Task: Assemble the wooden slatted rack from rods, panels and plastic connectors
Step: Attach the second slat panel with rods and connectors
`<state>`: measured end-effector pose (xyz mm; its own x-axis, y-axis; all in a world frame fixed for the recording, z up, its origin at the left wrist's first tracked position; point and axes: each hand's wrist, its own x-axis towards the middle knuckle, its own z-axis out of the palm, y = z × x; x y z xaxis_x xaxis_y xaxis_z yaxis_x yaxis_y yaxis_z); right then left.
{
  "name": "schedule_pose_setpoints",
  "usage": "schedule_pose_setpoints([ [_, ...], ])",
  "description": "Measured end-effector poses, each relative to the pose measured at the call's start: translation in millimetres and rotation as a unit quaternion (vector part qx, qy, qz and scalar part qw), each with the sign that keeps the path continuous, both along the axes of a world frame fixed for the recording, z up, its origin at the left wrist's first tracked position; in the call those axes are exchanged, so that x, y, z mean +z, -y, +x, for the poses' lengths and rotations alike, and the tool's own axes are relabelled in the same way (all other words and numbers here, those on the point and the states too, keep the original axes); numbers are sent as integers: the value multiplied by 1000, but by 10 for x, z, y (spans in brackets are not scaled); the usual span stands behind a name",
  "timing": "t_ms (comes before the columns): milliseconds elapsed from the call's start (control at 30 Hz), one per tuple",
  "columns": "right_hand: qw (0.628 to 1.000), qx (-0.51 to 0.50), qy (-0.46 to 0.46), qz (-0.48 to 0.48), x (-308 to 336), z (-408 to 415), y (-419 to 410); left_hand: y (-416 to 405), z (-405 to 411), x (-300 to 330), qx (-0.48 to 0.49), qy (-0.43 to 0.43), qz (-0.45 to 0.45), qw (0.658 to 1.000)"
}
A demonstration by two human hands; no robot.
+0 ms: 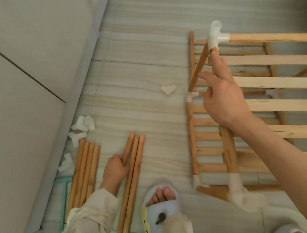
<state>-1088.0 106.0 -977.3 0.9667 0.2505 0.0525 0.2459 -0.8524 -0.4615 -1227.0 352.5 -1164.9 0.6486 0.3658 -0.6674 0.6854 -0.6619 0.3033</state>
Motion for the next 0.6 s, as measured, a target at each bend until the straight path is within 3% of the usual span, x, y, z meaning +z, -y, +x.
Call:
schedule_pose_setpoints([
  [133,1000,4,10,1,-23,5,0,41,185,347,50,109,-116,986],
  [300,998,10,36,-45,-1,-46,-16,-54,382,1040,181,211,-301,912],
  [367,988,61,92,-106,2,-163,-82,-25,444,1294,190,238,-348,887],
  [433,979,128,128,-90,10,-323,-189,47,509,1500,186,274,-367,869],
  [500,981,185,22,-61,98,-505,-336,115,556,1667,178,300,-379,857],
  [600,946,175,-266,-66,176,-663,-517,184,602,1844,187,333,-413,827],
])
